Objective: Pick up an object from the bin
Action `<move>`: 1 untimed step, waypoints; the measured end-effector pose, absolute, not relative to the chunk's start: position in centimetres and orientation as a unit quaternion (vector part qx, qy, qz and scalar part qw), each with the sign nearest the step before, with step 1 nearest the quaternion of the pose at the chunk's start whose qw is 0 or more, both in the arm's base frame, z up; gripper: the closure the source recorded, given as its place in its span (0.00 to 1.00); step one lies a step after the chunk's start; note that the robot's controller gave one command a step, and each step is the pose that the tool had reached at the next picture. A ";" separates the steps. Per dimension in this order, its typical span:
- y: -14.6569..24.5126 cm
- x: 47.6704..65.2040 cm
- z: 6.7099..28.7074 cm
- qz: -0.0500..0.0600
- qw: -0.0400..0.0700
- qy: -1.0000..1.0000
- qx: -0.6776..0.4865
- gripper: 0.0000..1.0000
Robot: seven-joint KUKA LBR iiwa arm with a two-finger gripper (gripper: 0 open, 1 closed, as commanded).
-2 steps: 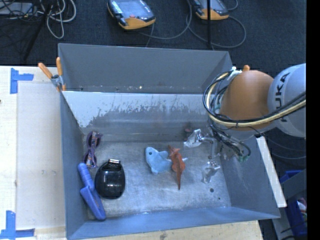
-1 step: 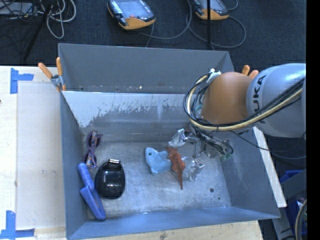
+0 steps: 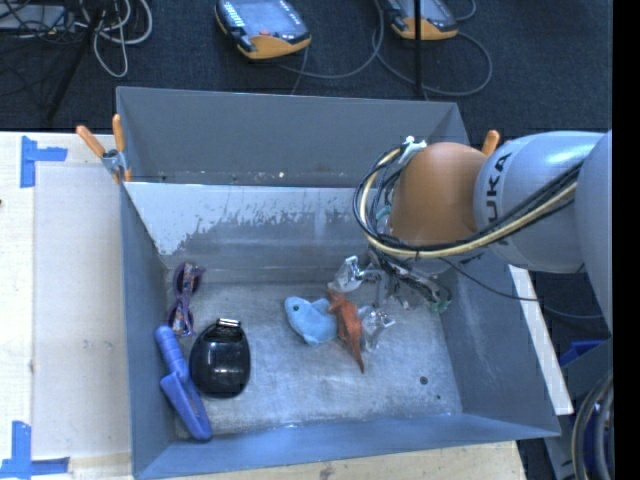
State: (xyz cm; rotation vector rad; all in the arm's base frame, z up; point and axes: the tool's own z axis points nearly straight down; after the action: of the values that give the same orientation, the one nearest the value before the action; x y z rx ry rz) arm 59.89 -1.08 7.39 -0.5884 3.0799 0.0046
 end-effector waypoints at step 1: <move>-1.1 59.9 7.4 0.001 0.003 0.982 -0.188 1.00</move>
Offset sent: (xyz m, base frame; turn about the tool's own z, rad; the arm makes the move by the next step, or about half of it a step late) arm 0.0140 0.0040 0.0632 0.0161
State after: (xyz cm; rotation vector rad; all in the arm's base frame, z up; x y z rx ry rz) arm 59.89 -1.07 7.40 -0.5892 3.0796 0.0041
